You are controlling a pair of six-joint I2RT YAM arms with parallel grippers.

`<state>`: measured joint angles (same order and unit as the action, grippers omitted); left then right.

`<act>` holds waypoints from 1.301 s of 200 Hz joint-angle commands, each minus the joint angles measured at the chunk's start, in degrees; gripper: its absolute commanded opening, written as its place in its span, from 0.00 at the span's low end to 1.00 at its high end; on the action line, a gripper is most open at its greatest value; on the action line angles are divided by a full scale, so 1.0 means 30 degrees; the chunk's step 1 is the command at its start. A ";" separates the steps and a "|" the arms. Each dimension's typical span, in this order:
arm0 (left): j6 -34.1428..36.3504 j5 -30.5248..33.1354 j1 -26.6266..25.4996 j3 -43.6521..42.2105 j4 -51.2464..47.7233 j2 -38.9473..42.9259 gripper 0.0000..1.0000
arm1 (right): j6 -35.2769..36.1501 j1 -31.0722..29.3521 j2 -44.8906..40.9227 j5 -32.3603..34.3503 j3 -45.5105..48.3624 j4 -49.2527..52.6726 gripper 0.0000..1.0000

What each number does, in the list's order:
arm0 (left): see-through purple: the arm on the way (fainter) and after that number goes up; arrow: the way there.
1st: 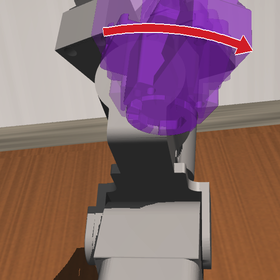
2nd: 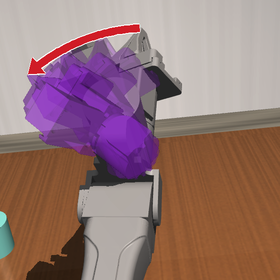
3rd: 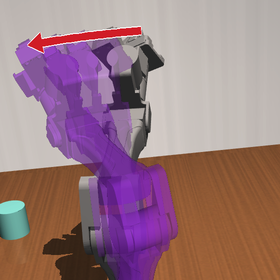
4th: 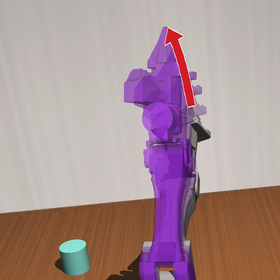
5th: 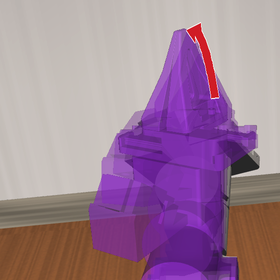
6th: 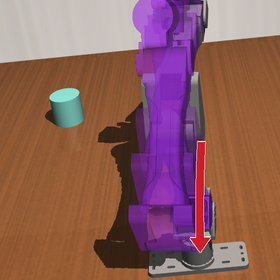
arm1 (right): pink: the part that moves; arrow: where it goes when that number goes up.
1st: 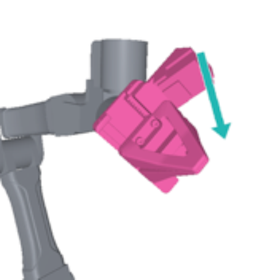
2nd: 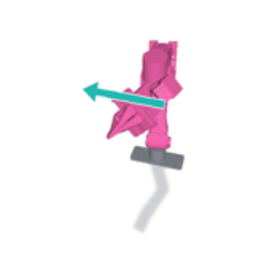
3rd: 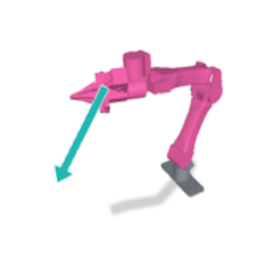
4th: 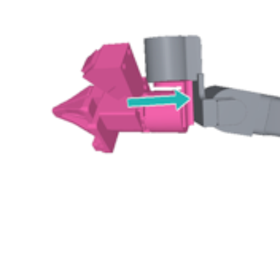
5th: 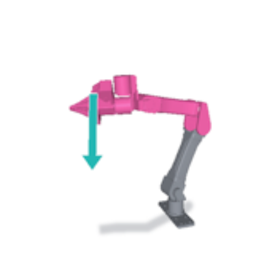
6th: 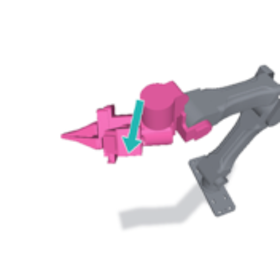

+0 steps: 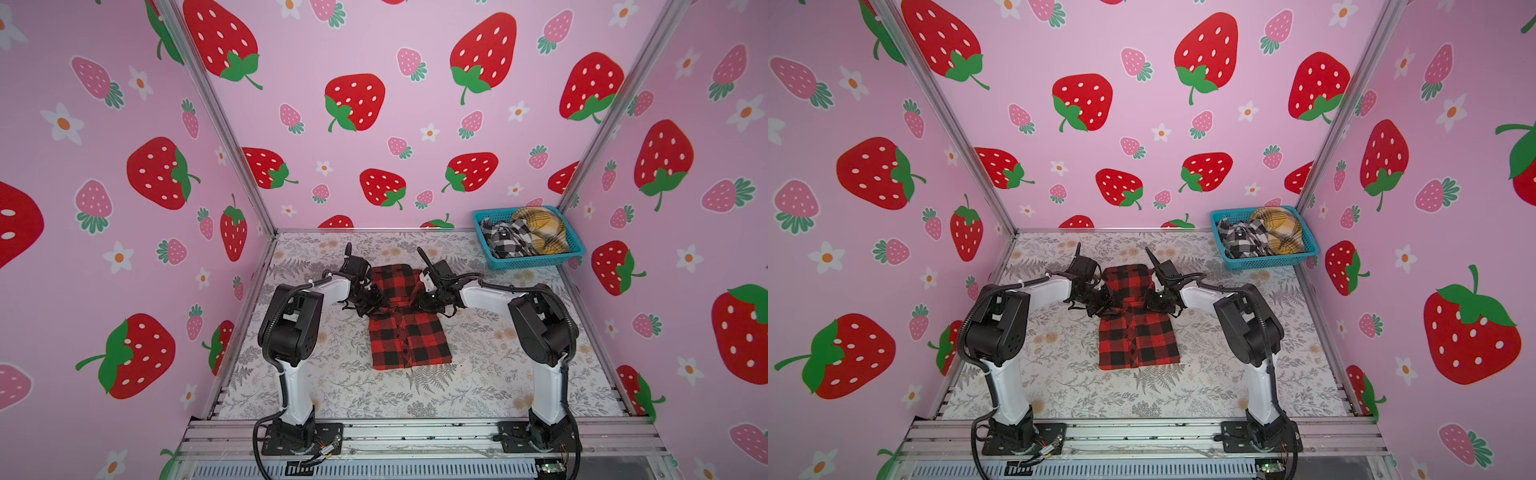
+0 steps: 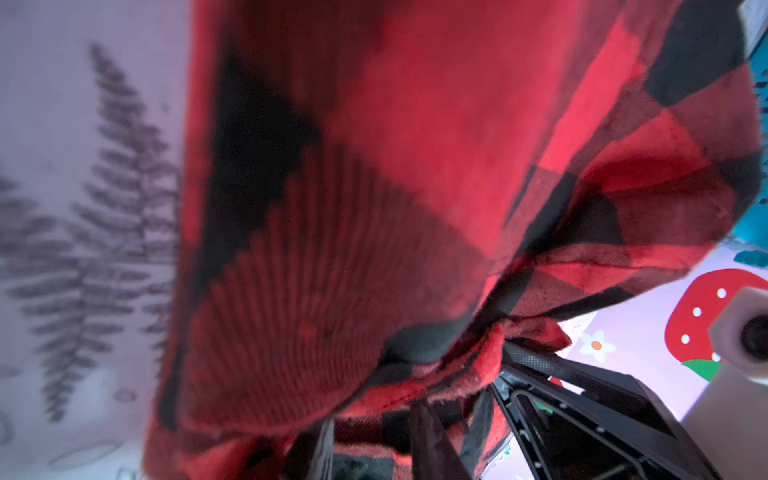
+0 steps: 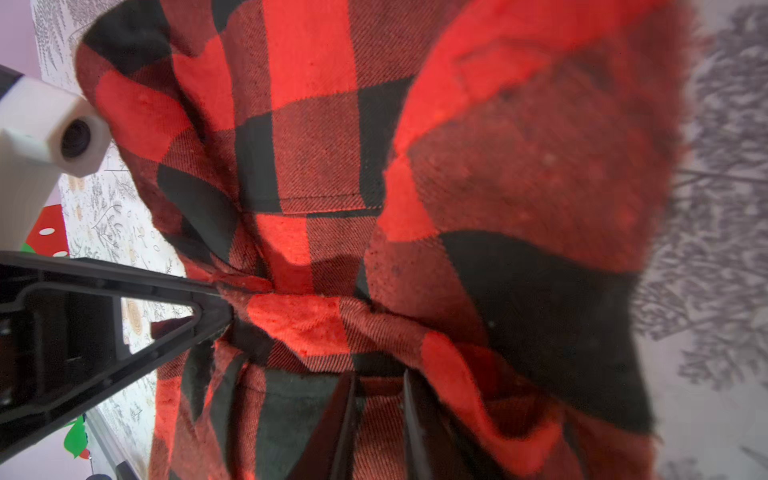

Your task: Fold and stack the long sleeve shirts

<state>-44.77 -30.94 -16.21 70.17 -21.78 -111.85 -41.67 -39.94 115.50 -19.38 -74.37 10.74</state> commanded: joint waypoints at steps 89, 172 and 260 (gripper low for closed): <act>-0.2438 0.0124 -0.3238 -0.7276 -0.1821 1.0108 0.34 | 0.0376 -0.1157 -0.7102 0.0937 0.4652 0.3673 0.41; -0.4058 -0.0223 -0.4529 -1.2320 0.0263 0.9520 0.21 | -0.2352 -0.2955 -0.8003 0.0043 1.0716 0.1344 0.35; -0.1287 0.0100 -0.0737 -1.1282 -0.6684 1.7162 0.64 | -0.1698 -0.2457 -1.2302 0.2419 1.0085 0.5845 0.66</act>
<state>-50.76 -29.43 -22.50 35.33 -33.36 -66.92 -46.92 -48.29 81.14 -14.35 -43.55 22.85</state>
